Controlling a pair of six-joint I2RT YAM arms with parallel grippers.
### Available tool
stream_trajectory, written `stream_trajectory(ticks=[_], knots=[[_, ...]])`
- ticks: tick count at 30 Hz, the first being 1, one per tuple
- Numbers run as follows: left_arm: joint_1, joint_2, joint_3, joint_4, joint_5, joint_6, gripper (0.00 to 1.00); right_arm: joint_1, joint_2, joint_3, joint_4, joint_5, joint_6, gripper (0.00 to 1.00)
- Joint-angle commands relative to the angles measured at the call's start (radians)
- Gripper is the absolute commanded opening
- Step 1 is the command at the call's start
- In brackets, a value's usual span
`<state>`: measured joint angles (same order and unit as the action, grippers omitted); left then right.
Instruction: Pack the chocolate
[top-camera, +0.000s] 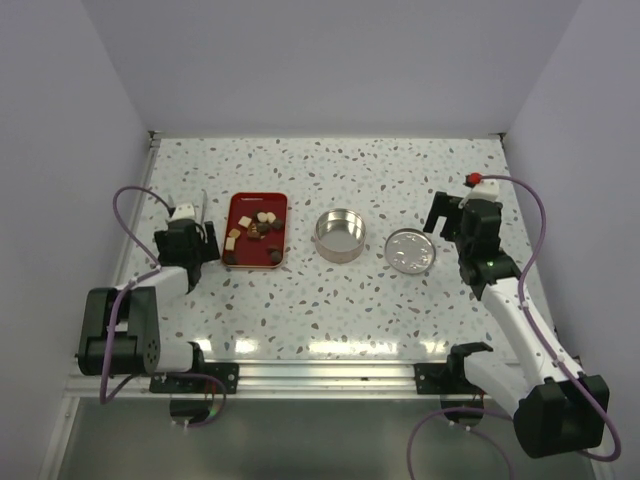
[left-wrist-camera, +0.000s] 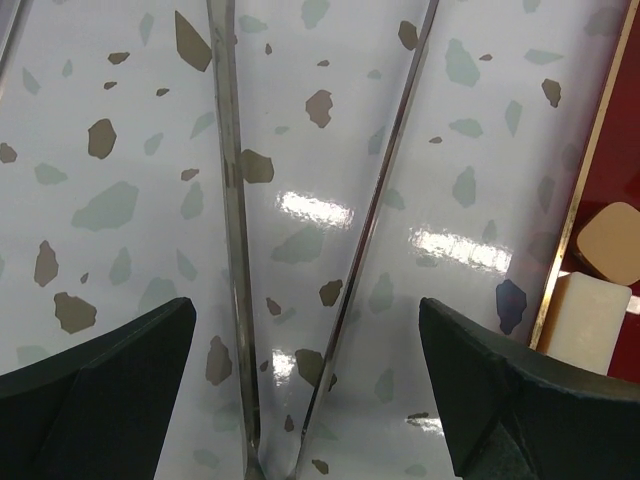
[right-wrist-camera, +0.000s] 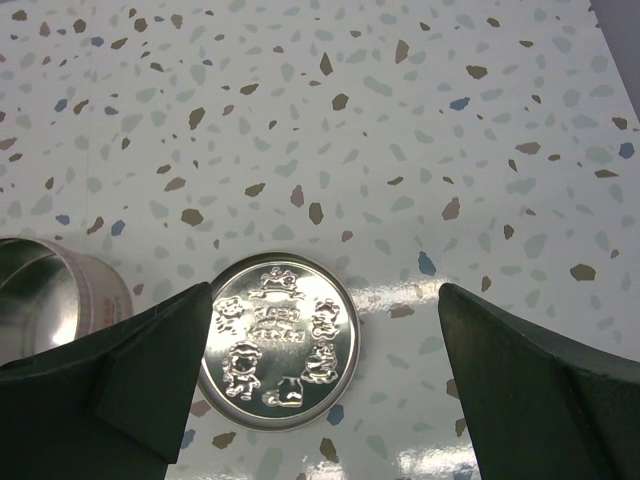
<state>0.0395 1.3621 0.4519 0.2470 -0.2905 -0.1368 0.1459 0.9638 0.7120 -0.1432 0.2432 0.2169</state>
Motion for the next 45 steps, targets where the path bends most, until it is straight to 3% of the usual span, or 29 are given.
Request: stream_trajectory(ticks=[1, 7, 13, 15, 26, 34, 38, 45], knots=[[0.017, 0.026, 0.005, 0.115, 0.028, 0.025, 1.0, 0.001, -0.019, 0.026, 0.005, -0.01, 0.006, 0.99], [0.04, 0.11, 0.045, 0.118, 0.06, 0.034, 0.95, 0.003, -0.014, 0.024, 0.002, -0.004, -0.002, 0.99], [0.056, 0.129, 0.062, 0.126, 0.076, 0.029, 0.62, 0.001, -0.01, 0.023, 0.001, 0.007, -0.004, 0.99], [0.057, 0.126, 0.059, 0.129, 0.082, 0.031, 0.59, 0.001, -0.007, 0.021, 0.004, 0.005, -0.004, 0.99], [0.057, -0.096, 0.1, 0.028, 0.083, 0.006, 0.54, 0.001, 0.016, 0.026, 0.005, 0.001, -0.005, 0.99], [0.056, -0.141, 0.16, -0.043, 0.174, -0.024, 0.51, 0.001, 0.026, 0.024, 0.008, -0.004, -0.005, 0.99], [0.05, -0.178, 0.2, -0.086, 0.286, -0.052, 0.51, 0.001, 0.033, 0.027, 0.008, -0.008, -0.004, 0.99], [-0.122, -0.185, 0.303, -0.234, 0.318, -0.034, 0.51, 0.001, 0.05, 0.037, 0.004, -0.008, -0.007, 0.99]])
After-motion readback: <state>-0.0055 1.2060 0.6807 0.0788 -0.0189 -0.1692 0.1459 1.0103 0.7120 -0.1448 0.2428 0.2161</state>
